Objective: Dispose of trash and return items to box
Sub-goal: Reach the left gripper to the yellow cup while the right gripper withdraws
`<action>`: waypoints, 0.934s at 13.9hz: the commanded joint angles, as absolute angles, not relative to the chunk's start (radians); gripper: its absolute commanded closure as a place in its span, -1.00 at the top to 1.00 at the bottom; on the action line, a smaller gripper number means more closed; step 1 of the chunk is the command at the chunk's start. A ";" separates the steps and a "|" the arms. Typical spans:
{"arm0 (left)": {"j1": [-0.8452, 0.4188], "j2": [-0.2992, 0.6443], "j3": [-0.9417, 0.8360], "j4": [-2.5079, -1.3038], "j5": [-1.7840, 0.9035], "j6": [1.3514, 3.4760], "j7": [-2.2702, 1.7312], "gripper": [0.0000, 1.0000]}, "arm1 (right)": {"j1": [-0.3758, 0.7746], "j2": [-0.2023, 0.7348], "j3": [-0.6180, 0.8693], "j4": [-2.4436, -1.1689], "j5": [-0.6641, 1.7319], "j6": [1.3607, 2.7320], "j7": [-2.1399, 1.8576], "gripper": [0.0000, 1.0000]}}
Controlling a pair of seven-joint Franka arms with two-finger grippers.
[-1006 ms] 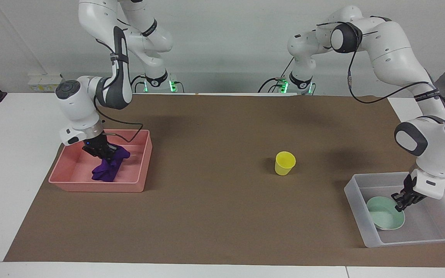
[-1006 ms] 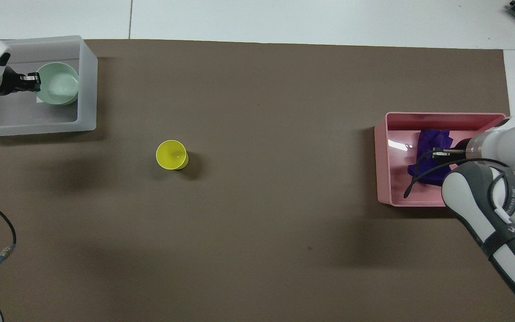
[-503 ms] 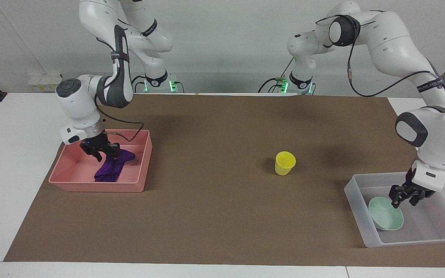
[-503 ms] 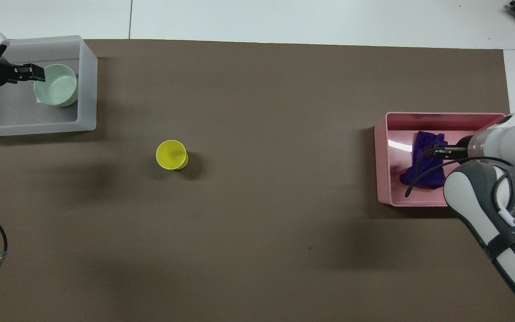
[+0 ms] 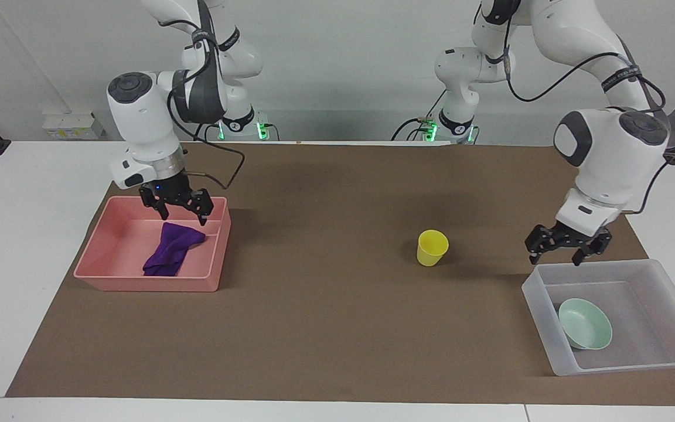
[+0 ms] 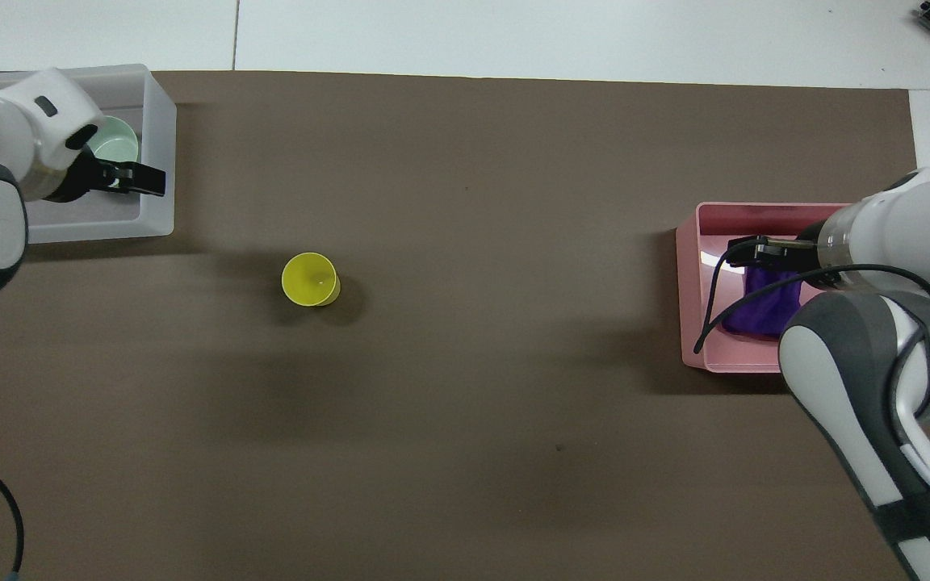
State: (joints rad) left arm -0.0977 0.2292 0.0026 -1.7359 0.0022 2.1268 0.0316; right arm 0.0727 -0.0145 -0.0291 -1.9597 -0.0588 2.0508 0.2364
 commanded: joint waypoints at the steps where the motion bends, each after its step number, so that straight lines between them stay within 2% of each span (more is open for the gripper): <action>1: -0.198 0.164 0.020 -1.882 0.018 2.201 -0.072 0.97 | 0.058 -0.038 -0.025 -1.821 -0.066 1.865 0.241 1.00; 4: -0.265 0.144 0.018 -2.000 0.018 2.318 -0.098 0.79 | 0.058 -0.052 -0.023 -1.706 -0.054 1.708 0.215 1.00; 8: -0.342 0.199 0.017 -2.040 0.020 2.413 -0.155 0.69 | 0.037 -0.063 -0.049 -1.580 -0.009 1.537 0.100 1.00; 9: -0.351 0.201 0.018 -2.078 0.020 2.460 -0.155 0.40 | 0.031 -0.063 -0.054 -1.542 -0.014 1.507 0.085 1.00; 10: -0.356 0.201 0.018 -2.095 0.020 2.488 -0.149 -0.63 | 0.031 -0.063 -0.054 -1.531 -0.020 1.484 0.077 1.00; 11: -0.356 0.202 0.020 -2.091 0.021 2.494 -0.149 -1.00 | 0.032 -0.075 -0.054 -1.552 -0.020 1.486 0.075 1.00; 13: -0.356 0.201 0.020 -2.086 0.021 2.485 -0.156 -1.00 | 0.026 -0.084 -0.054 -1.568 -0.012 1.491 0.065 1.00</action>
